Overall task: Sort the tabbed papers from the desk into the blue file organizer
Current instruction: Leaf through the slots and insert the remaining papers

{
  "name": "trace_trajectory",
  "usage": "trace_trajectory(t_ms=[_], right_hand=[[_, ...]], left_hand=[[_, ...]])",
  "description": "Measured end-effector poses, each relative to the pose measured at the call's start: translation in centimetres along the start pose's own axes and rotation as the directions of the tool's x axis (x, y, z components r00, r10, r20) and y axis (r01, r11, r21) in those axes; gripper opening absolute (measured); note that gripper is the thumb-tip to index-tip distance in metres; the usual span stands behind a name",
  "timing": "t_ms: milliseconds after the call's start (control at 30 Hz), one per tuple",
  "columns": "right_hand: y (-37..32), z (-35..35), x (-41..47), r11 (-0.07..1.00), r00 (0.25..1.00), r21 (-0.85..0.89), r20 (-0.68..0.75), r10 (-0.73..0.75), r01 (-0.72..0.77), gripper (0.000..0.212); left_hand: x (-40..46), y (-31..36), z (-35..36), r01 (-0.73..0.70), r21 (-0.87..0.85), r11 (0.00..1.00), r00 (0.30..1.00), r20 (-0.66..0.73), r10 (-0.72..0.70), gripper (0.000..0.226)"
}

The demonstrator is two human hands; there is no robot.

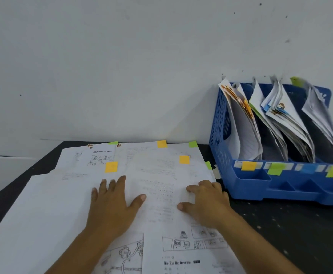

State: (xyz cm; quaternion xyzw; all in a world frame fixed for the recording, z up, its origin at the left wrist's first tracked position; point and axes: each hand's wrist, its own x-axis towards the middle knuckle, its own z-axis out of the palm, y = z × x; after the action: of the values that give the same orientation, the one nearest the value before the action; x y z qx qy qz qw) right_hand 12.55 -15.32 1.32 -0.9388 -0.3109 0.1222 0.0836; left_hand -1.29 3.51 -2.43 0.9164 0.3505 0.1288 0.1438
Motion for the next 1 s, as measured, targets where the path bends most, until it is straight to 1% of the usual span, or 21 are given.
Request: trace_trajectory(t_ms=[100, 167, 233, 300, 333, 367, 433, 467, 500, 533, 600, 633, 700, 733, 767, 833, 867, 933, 1000], right_hand=[[0.7, -1.2, -0.1, 0.999, 0.993, 0.026, 0.114, 0.018, -0.021, 0.069], [0.9, -1.7, -0.3, 0.999, 0.989, 0.036, 0.148, 0.02, -0.026, 0.069], [1.1, -1.8, -0.3, 0.999, 0.986, 0.038, 0.164, 0.022, -0.028, 0.068], [1.1, -2.0, -0.3, 0.998, 0.986, 0.047, 0.165, 0.021, -0.029, 0.069], [1.1, -2.2, -0.3, 0.998, 0.986, 0.055, 0.167, 0.019, -0.028, 0.069], [1.1, -2.3, -0.4, 0.998, 0.985, 0.064, 0.172, 0.014, -0.025, 0.071], [1.3, -2.4, -0.4, 0.995, 0.986, 0.102, 0.168, -0.001, -0.016, 0.081], [1.4, -2.3, -0.4, 0.99, 0.987, 0.142, 0.158, -0.004, -0.018, 0.086], [1.6, -2.2, -0.4, 0.975, 0.99, 0.221, 0.138, -0.006, -0.025, 0.09], [1.7, -2.0, -0.3, 0.94, 0.994, 0.34, 0.106, -0.01, -0.027, 0.092], [1.7, -1.8, 0.0, 0.8, 0.999, 0.599, 0.035, 0.003, -0.023, 0.088], [1.7, -1.9, 0.2, 0.72, 1.0, 0.693, 0.008, 0.03, -0.027, 0.083], [1.7, -2.2, 0.4, 0.559, 0.996, 0.828, -0.011, 0.09, -0.041, 0.071], [1.8, -2.4, 0.5, 0.482, 0.994, 0.875, -0.018, 0.109, -0.037, 0.06], [2.0, -2.5, 0.6, 0.419, 0.992, 0.908, -0.034, 0.122, -0.02, 0.045], [2.3, -2.7, 0.7, 0.352, 0.989, 0.935, -0.078, 0.127, 0.028, 0.02], [2.4, -2.7, 0.7, 0.326, 0.988, 0.944, -0.093, 0.123, 0.048, 0.013], [2.3, -3.0, 0.6, 0.281, 0.985, 0.955, -0.128, 0.114, 0.091, 0.007], [1.9, -3.3, 0.2, 0.265, 0.975, 0.953, -0.185, 0.12, 0.148, 0.006]], left_hand=[[-0.1, 0.8, 0.0, 0.023, -0.044, 0.999, 0.999, 0.03, -0.022, 0.089], [-0.2, 1.0, 0.1, 0.048, -0.108, 0.993, 0.999, 0.028, -0.045, 0.087], [-0.1, 1.1, 0.0, 0.073, -0.204, 0.976, 0.997, -0.012, -0.077, 0.084], [-0.1, 1.1, -0.3, 0.074, -0.307, 0.949, 0.991, -0.081, -0.103, 0.079], [-0.1, 1.2, -0.6, 0.069, -0.398, 0.915, 0.987, -0.108, -0.122, 0.076], [-0.1, 1.2, -0.8, 0.064, -0.51, 0.858, 0.983, -0.117, -0.143, 0.072], [0.0, 1.1, -1.5, 0.052, -0.705, 0.707, 0.979, -0.105, -0.177, 0.066], [0.0, 1.1, -1.8, 0.046, -0.77, 0.637, 0.98, -0.088, -0.177, 0.065], [0.1, 1.0, -2.1, 0.037, -0.809, 0.587, 0.984, -0.074, -0.164, 0.066], [0.0, 1.0, -2.5, 0.024, -0.83, 0.558, 0.987, -0.069, -0.144, 0.069], [-0.2, 1.1, -3.2, 0.004, -0.857, 0.515, 0.991, -0.066, -0.116, 0.075], [-0.2, 1.1, -3.4, -0.001, -0.864, 0.504, 0.992, -0.063, -0.106, 0.077], [-0.3, 1.1, -3.7, 0.001, -0.863, 0.504, 0.994, -0.055, -0.097, 0.081], [-0.4, 1.2, -3.8, 0.002, -0.863, 0.505, 0.994, -0.052, -0.093, 0.082], [-0.4, 1.3, -3.8, 0.005, -0.865, 0.502, 0.994, -0.051, -0.097, 0.082], [-0.3, 1.6, -3.8, 0.003, -0.85, 0.527, 0.991, -0.069, -0.118, 0.081], [-0.3, 1.7, -3.7, 0.002, -0.83, 0.558, 0.987, -0.087, -0.132, 0.079], [-0.3, 1.7, -3.2, -0.016, -0.787, 0.616, 0.977, -0.144, -0.159, 0.074], [-0.3, 1.6, -2.9, -0.074, -0.722, 0.688, 0.953, -0.255, -0.165, 0.068]])
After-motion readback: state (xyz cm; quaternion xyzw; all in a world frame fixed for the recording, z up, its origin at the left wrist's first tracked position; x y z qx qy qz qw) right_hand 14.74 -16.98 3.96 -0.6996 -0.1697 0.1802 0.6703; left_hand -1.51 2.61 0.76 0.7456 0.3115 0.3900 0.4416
